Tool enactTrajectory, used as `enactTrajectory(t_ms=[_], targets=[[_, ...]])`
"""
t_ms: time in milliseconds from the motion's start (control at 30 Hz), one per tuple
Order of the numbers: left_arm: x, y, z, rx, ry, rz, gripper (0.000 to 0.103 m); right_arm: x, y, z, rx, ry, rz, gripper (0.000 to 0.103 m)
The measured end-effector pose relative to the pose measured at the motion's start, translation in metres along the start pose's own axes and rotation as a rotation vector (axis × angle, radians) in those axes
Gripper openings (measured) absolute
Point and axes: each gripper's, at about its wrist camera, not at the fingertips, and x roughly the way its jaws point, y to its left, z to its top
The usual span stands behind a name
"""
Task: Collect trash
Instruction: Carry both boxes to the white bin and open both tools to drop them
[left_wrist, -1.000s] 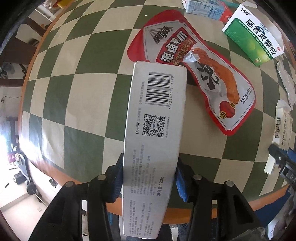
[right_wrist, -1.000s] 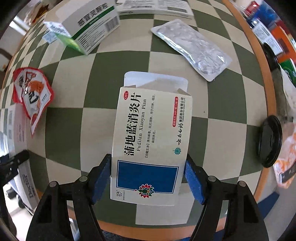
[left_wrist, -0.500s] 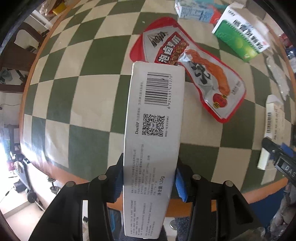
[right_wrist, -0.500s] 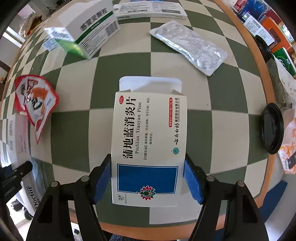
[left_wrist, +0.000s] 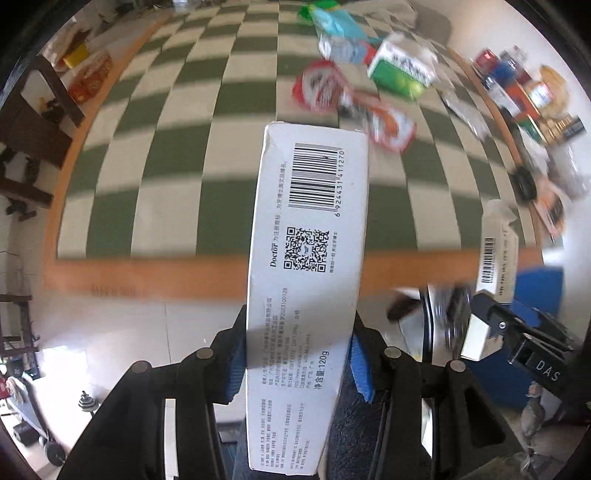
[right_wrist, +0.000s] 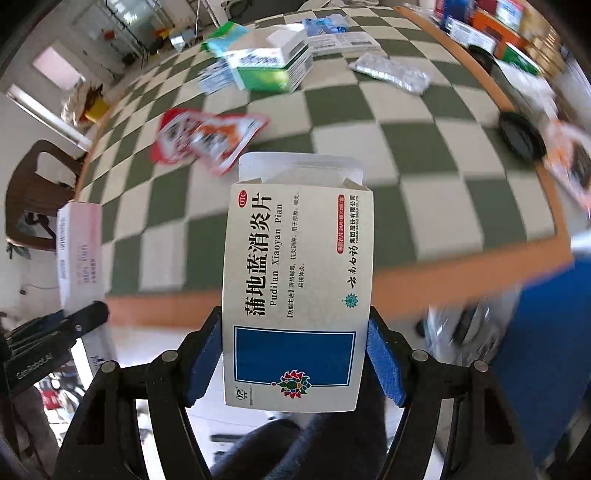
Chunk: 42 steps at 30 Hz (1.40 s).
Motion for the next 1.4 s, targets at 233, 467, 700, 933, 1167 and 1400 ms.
enactTrajectory(t_ms=[233,467,700,933,1167,1400], targets=[[0.070,0.045,-0.084,-0.081,0.233,-0.131,0.044,0.036,0.032,-0.126,0.067,0.139,0.006,0.074],[0.236,0.076,-0.098,-0.238,0.380,-0.170,0.044,0.166,0.006,-0.205,0.078,0.305,0.009,0.074],[0.384,0.085,-0.096,-0.222,0.469,-0.171,0.046,0.340,-0.015,-0.223,0.056,0.362,0.080,0.074],[0.429,0.109,-0.105,-0.141,0.372,-0.017,0.094,0.469,-0.018,-0.237,0.025,0.438,0.100,0.103],[0.406,0.129,-0.127,-0.128,0.286,0.136,0.103,0.468,-0.016,-0.251,0.021,0.391,-0.064,0.103],[0.372,0.122,-0.142,-0.142,0.281,0.184,0.103,0.426,-0.002,-0.242,0.020,0.375,-0.155,0.103]])
